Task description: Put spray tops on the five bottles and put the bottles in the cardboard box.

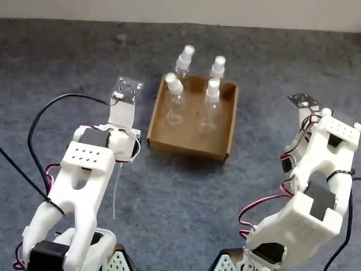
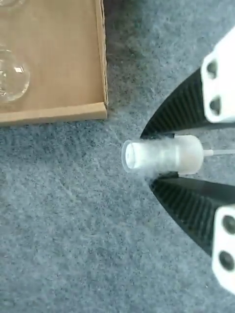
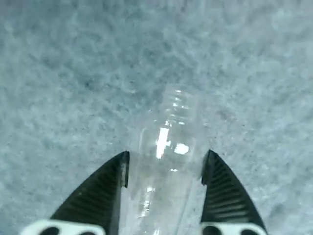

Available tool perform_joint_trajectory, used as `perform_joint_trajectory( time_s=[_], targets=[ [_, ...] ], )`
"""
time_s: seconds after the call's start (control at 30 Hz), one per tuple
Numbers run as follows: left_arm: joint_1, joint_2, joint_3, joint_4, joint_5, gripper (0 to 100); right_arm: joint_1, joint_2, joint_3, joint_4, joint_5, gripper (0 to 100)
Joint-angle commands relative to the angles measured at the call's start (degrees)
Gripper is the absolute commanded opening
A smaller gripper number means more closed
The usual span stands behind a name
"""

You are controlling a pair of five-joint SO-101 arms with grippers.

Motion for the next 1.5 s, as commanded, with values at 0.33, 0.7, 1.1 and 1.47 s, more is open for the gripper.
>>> perform_joint_trajectory(
  time_s=[0.33,0.7,1.1,1.47],
  targets=[
    [1.10,-1.63,-0.13,-0.62,0.44,0,-2.77,-0.75,-8.22,3.91,-6.68,27.0],
    [1.10,-1.63,-0.13,-0.62,0.44,0,-2.51,4.00,-9.89,4.09,-6.15,21.1],
    [1.01,-1.63,-0.13,-0.62,0.44,0,-2.51,5.76,-9.80,5.85,-5.98,13.2],
    [-3.03,-2.15,-5.76,0.44,0.62,0,-3.21,-6.73,-14.99,12.53,-6.42,3.7]
  ],
)
